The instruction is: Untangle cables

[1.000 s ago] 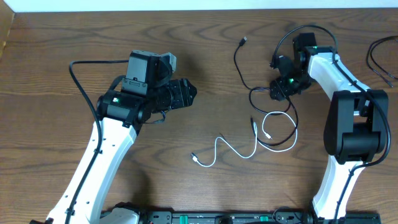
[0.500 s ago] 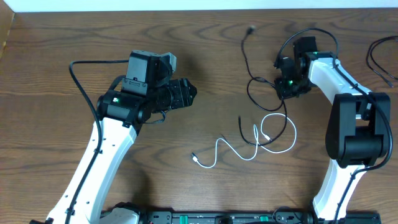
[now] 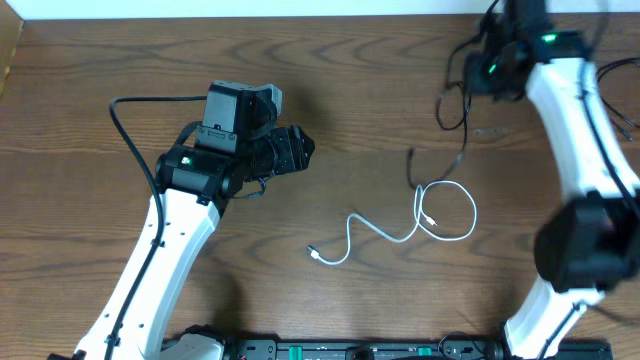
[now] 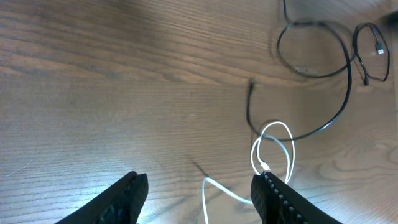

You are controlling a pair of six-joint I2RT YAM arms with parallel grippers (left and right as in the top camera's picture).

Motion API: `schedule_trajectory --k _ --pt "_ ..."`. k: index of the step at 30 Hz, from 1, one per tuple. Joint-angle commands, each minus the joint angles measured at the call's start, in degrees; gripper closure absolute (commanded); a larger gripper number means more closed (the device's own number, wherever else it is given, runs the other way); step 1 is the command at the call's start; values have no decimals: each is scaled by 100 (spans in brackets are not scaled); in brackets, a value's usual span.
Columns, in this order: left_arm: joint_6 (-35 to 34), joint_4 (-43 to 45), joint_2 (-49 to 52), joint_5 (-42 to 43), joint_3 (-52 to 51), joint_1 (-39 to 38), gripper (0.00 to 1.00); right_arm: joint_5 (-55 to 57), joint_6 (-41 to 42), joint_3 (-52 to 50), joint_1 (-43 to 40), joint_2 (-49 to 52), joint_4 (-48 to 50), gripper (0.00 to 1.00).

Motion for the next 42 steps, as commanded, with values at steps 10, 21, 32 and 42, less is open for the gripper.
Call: schedule_trajectory --k 10,21,32,42 --pt "35 -11 0 -57 -24 -2 41 22 393 568 -24 -1996 -407 99" --pt "37 -11 0 -125 -24 -2 41 975 1427 238 -46 -1478 -2253 48" --pt "37 -13 0 -302 -61 -2 41 1499 1930 -855 -46 -385 -2284 51" --pt "37 -35 0 -505 -83 -2 41 1388 1720 -1786 13 205 -789 55"
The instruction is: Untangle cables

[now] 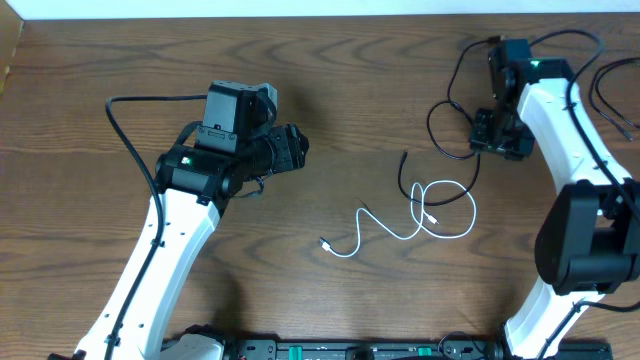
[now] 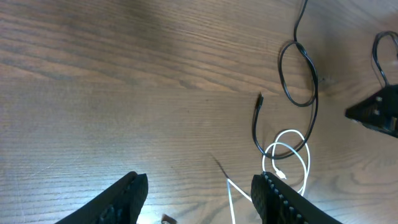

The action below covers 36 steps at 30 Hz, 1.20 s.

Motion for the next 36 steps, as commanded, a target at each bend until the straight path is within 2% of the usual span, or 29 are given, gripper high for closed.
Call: schedule_trajectory --k 1,8,17,30,34,36 --pt "37 -28 0 -120 -83 -2 41 33 -151 -317 17 133 577 55" --pt "39 -94 0 -122 -83 -2 41 24 -553 -866 9 374 1910 59" --pt "39 -173 0 -122 -83 -2 41 26 -549 -1180 4 452 2865 64" --pt "192 -179 0 -122 -83 -2 41 24 -542 -1231 4 905 2935 66" --pt "192 -179 0 -122 -83 -2 40 26 -476 -1231 9 942 2686 72" --pt "192 -179 0 -122 -83 -2 41 28 -358 -1231 9 942 2441 78"
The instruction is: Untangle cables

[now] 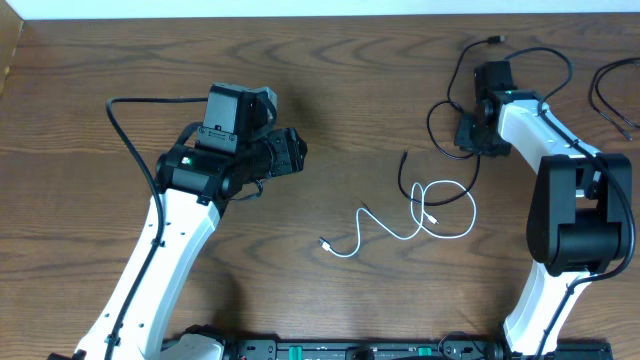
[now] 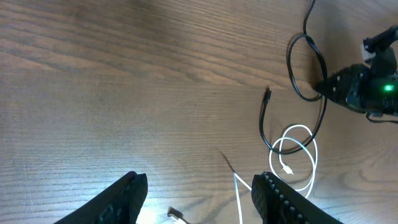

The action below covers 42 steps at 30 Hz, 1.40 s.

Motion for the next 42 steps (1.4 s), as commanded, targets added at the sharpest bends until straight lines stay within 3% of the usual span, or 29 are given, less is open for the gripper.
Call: schedule_trajectory --k 1,3,5,14,25,42 --pt "136 -13 0 -52 -72 -2 41 59 184 -118 2 289 -435 82" --pt "136 -13 0 -52 -72 -2 40 79 372 -118 -9 289 -765 87" --pt "136 -13 0 -52 -72 -2 40 114 455 -118 -15 289 -1040 99" --pt "136 -11 0 -52 -72 -2 41 13 195 -15 -203 59 -2361 99" --pt "133 -7 0 -55 -72 -2 40 -1495 -1211 111 -629 -1250 -3556 99" --pt "133 -11 0 -52 -72 -2 40 -3560 -2653 111 -780 -2393 -3998 99"
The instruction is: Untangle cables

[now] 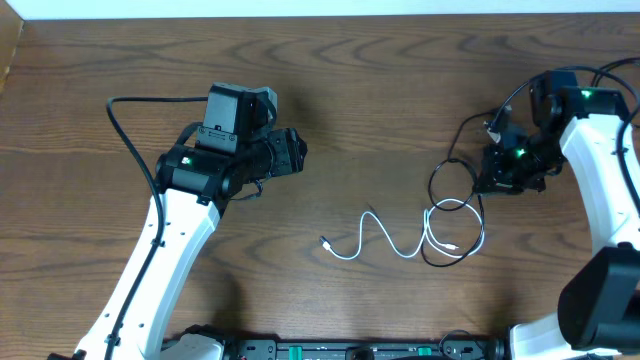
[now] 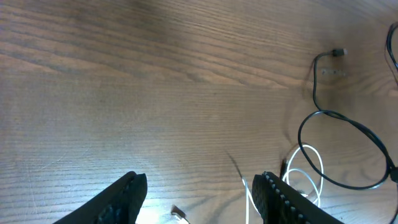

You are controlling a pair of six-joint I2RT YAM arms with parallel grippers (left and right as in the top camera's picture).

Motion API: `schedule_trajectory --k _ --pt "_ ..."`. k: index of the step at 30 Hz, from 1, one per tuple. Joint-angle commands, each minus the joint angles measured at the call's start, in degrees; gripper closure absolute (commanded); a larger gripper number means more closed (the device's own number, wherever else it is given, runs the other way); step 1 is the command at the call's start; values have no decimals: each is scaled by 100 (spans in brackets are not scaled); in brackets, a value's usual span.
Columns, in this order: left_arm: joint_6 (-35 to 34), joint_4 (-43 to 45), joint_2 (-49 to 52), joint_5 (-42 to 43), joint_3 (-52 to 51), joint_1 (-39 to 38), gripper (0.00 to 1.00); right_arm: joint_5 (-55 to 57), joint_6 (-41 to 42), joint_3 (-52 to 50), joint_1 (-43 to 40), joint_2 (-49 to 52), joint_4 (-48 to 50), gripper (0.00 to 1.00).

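A white cable (image 1: 385, 225) lies in a wavy line at mid-table, one plug at its left end and a loop at its right. A black cable (image 1: 433, 185) curls around and across that loop. My right gripper (image 1: 490, 178) is low at the black cable's right side, shut on it. My left gripper (image 1: 298, 150) hovers to the left, well clear of both cables. Its fingers (image 2: 127, 198) stand wide apart with nothing between them. The left wrist view shows the black cable (image 2: 323, 112) looping beyond the white cable (image 2: 250, 196), with a plug end (image 2: 337, 53) further off.
More black cable (image 1: 612, 72) runs off the table's far right corner. The left arm's own lead (image 1: 128, 125) arcs over the table at the left. A black rail (image 1: 350, 350) lines the front edge.
My right gripper has moved from the far right, near the cable's upper loop, down and right toward the white loop. The black cable has shifted with it. The left arm has not moved.
My right gripper first stood high at the far right with black cable hanging from it. Then it was down on the table at the black cable's loop. The white cable sat slightly further right by then. Now the black cable lies lower, around the white loop.
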Motion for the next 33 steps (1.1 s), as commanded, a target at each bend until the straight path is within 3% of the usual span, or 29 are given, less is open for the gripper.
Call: schedule_trajectory --k 1,12,22,28,33 --pt "55 -9 0 -42 -72 -2 40 -782 -457 72 -166 -214 -20 99" --pt "55 -9 0 -42 -72 -2 40 -2295 -920 339 -1012 -682 -262 99" --pt "55 -9 0 -42 -72 -2 40 -2992 -769 1705 -1246 -933 -868 99" --pt "55 -11 0 -42 -72 -2 40 -2015 20 2188 -1239 -960 -944 99" --pt "55 -11 0 -42 -72 -2 40 -831 33 2140 -1147 -955 -1447 99"
